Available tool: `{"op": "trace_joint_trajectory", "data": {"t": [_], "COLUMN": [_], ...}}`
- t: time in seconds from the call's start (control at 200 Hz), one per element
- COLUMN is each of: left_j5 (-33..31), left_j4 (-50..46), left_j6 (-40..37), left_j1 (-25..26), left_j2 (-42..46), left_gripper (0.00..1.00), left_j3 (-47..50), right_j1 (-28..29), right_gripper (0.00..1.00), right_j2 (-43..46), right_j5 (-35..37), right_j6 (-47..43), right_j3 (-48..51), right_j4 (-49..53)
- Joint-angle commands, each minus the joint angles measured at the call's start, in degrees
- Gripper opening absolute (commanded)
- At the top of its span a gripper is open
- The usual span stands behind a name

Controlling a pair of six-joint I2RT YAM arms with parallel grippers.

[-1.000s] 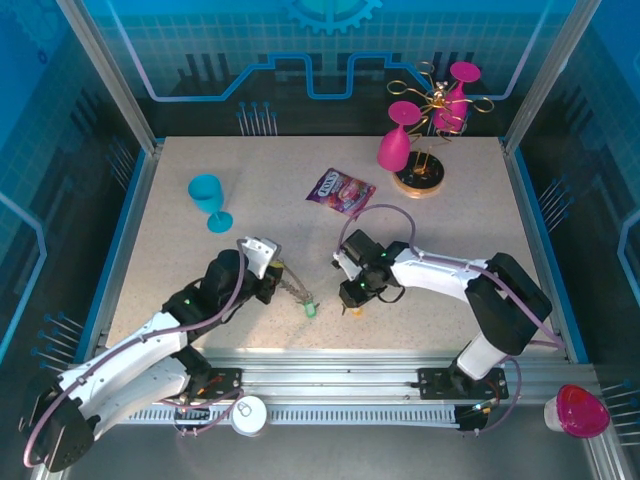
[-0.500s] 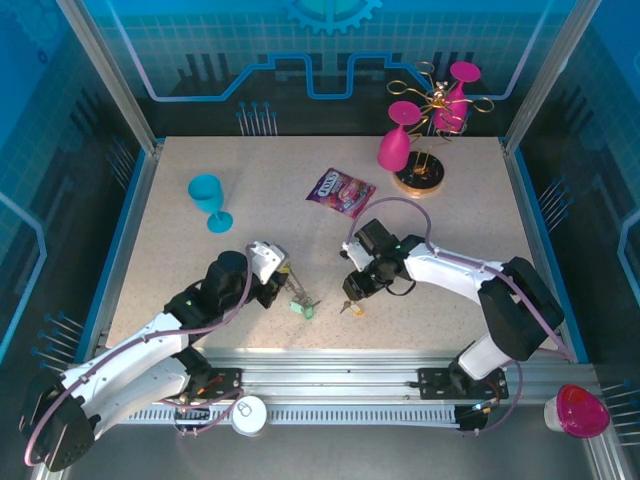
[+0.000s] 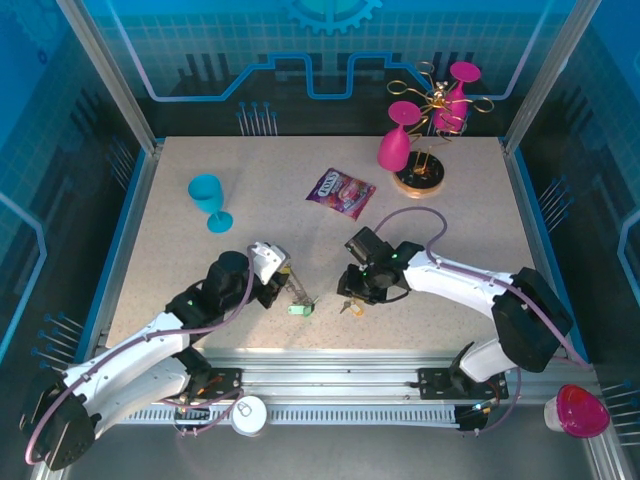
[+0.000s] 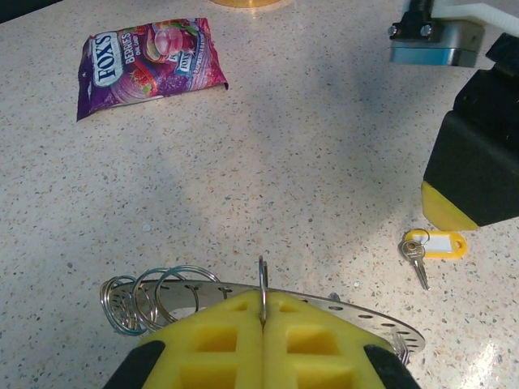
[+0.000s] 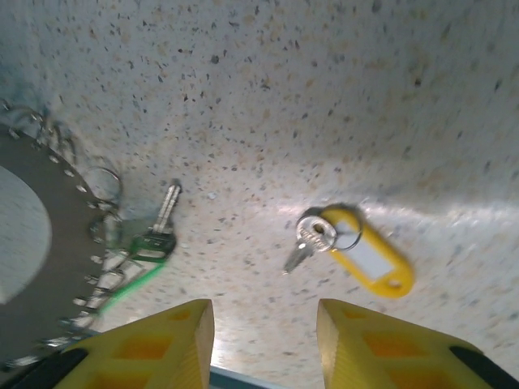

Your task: Put the keys on the keyring

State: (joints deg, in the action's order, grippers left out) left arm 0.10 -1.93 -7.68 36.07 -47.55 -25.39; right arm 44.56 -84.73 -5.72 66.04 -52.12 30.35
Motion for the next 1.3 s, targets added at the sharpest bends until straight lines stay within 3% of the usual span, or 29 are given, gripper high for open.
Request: {"op": "trace_joint_trajectory", "data": {"t": [0.0, 0.21, 0.795, 1.291], "left_j5": [1.03, 1.40, 2.39, 2.62], "left_j4": [3.29, 4.83, 4.93, 4.68], "left_j6": [-1.02, -1.02, -1.37, -1.52], "left_j1": [0.31, 0.31, 0.29, 0.28], "left_j2": [0.10, -0.44, -1.05, -1.19], "left_gripper": [0.00, 0.00, 0.00, 0.00], "left_j3": [0.85, 1.38, 1.39, 1.15], "right_j1": [0.70, 1.14, 1.50, 1.19], "right_gripper": [0.40, 0.40, 0.39, 0.23], "right_j2": [0.25, -2.89, -9.61, -11.53], "right_j5": [2.22, 5.61, 2.90, 3.48], "right_j6": [15.87, 20.08, 20.80, 20.28], "right_j3": [0.89, 0.10, -1.40, -1.28], "right_j4": [-0.01, 3.99, -0.42, -3.27]}}
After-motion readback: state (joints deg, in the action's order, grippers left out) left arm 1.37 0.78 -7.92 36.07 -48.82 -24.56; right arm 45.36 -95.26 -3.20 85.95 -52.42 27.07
